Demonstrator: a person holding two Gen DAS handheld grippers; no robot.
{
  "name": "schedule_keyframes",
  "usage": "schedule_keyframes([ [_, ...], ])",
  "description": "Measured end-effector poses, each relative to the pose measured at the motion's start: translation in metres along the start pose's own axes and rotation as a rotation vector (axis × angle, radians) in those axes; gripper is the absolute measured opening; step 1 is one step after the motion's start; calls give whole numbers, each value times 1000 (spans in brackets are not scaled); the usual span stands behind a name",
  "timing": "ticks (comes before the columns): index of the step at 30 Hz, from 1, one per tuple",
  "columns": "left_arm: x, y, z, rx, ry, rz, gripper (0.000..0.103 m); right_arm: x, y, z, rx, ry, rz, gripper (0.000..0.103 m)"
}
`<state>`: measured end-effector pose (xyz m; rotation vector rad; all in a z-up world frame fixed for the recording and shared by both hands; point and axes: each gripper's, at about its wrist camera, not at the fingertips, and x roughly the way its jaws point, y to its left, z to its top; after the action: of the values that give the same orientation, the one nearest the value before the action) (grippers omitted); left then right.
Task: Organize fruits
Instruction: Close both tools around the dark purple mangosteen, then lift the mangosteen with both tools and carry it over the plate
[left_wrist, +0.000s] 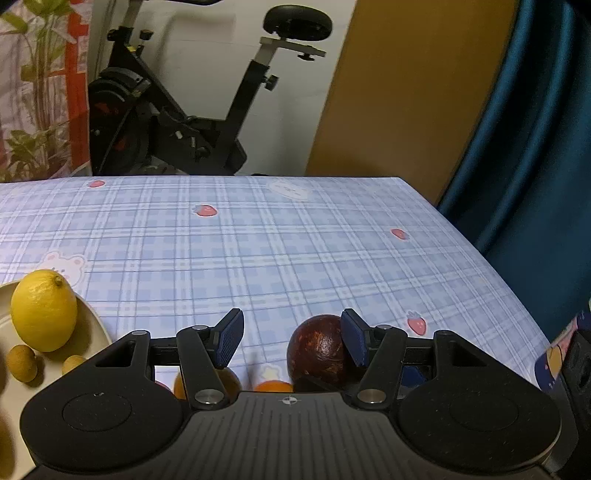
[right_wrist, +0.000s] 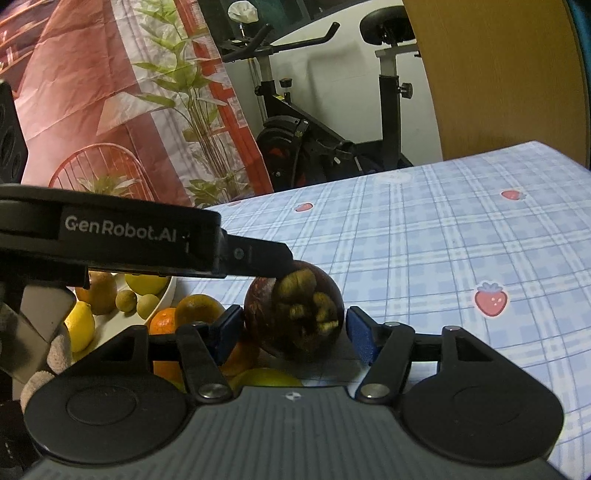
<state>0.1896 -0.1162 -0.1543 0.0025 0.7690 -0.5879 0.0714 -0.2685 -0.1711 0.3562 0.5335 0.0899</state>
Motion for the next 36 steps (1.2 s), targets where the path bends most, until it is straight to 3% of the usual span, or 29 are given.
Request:
schedule_keyframes([
  [9,-1,7,5,-20,0,12,60,-4,0,-1,-6,-13,11,59],
  [14,-14,11,3,-42,-18,-68,61,-4,2,-1,-4,-15,9,59],
  [24,7,-2,-9,-3,56,-115,62,-3,2,0,-6,-15,9,59],
  [28,19,-4,-13,-1,98,-110,57,-1,0,2,4,-15,13,60],
  [36,19,3,-15,-24,97,-119,55,4,-2,6,31,-8,21,60],
])
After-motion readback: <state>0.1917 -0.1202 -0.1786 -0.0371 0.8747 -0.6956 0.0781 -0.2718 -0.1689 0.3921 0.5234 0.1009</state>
